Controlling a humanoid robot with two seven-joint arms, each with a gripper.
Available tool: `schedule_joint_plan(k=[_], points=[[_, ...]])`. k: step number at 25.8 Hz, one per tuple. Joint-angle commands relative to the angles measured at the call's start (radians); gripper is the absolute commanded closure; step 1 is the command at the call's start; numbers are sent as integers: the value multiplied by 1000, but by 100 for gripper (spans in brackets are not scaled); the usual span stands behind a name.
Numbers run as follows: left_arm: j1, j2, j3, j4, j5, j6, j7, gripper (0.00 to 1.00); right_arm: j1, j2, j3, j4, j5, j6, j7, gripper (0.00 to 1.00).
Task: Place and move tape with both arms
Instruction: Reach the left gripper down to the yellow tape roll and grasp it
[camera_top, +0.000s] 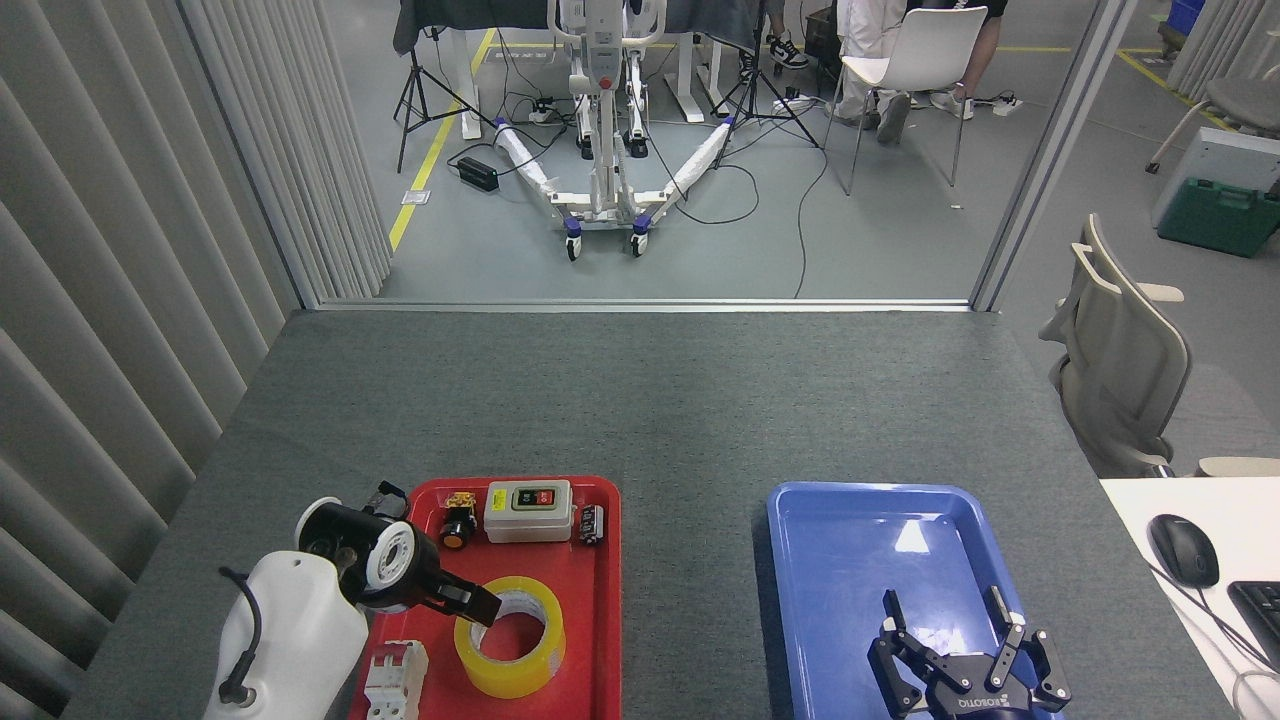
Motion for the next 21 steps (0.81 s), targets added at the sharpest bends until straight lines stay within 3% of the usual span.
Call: schedule_joint_plan(k=[1, 10, 13, 17, 19, 21], points=[[-35, -4, -38, 54, -2, 5, -2, 1, 6, -3, -15, -1, 0, 9, 0, 0], [-64, -39, -76, 165, -11, 5, -1, 1, 9, -5, -18, -7, 0, 20, -3, 0], [-76, -67, -76, 204, -34, 5, -1, 13, 12, -3, -18, -7, 0, 34, -1, 0], [-98, -70, -76, 254, -40, 5, 5, 18, 12, -5, -24, -10, 2, 24, -4, 0], [-98, -74, -76, 257, -40, 5, 8, 25, 12, -5, -38, -12, 2, 14, -4, 0], [-98, -93, -76, 257, -42, 5, 8, 39, 14, -5, -38, -12, 2, 9, -4, 0]])
